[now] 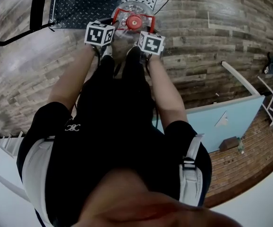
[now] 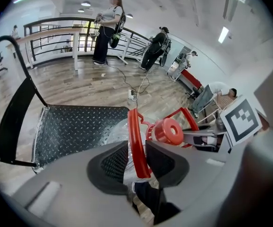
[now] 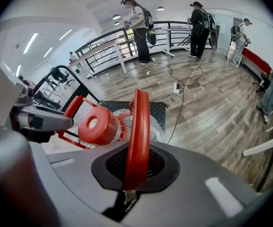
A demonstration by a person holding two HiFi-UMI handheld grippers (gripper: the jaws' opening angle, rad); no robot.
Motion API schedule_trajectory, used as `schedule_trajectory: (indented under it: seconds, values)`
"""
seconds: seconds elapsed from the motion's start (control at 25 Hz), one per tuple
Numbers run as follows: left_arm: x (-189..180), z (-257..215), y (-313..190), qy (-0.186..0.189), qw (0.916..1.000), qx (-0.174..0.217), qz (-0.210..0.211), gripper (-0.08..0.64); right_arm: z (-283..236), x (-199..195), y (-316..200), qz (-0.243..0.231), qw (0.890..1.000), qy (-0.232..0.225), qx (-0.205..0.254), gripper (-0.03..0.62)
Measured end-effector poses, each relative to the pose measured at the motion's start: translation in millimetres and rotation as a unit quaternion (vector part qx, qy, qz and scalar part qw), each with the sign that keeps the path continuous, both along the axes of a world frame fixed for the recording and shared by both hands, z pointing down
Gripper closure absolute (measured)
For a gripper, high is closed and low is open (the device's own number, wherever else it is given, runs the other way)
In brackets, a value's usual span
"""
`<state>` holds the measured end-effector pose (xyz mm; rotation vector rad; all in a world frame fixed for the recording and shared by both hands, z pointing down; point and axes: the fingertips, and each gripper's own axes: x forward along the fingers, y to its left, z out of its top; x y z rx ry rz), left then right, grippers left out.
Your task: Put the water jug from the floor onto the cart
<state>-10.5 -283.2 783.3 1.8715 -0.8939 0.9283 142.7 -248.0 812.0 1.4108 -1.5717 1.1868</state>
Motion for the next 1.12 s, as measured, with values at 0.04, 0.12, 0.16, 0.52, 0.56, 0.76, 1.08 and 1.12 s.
schedule_trajectory:
  seconds: [0.04,0.12,0.16,0.52,0.56,0.76,1.08,1.12]
  values:
    - [-1.5,0.8,0.1,-0.008,1.0000,0.000,0.000,0.438,-0.7,0.4,-0.8,-0.003,1.000,0.009,0.002,0.564]
    - [-4.7,1.8,-1.7,-0.021,0.9997,-0.004,-0.007,0.405,-4.2,-0.4,-3.7,-0.014,1.000,0.021,0.012,0.534]
    - [-5.9,1.6,-3.0,-0.025,0.9996,-0.006,-0.015,0.396,-7.0,-0.6,-5.2,-0.019,0.999,0.023,0.017,0.504]
    - [-15.4,-32.1,-10.7,-0.069,0.9969,0.027,-0.025,0.380,-51.2,17.1,-11.7,-0.030,0.996,0.063,0.062,0.493]
    - [-16.0,-40.2,-12.8,-0.071,0.9965,0.037,-0.025,0.387,-60.0,17.8,-14.4,-0.029,0.995,0.065,0.074,0.513]
    - [-24.9,-84.5,-16.4,-0.090,0.9891,0.112,-0.034,0.544,-111.8,12.4,-23.3,-0.025,0.986,0.050,0.156,0.578]
    - [-21.5,-168.7,-19.6,-0.042,0.9791,0.196,-0.035,0.558,-211.8,-25.4,-36.8,-0.065,0.954,0.021,0.291,0.580]
    - [-20.6,-180.1,-18.9,-0.036,0.9776,0.204,-0.036,0.560,-223.3,-28.7,-36.6,-0.066,0.950,0.015,0.304,0.580]
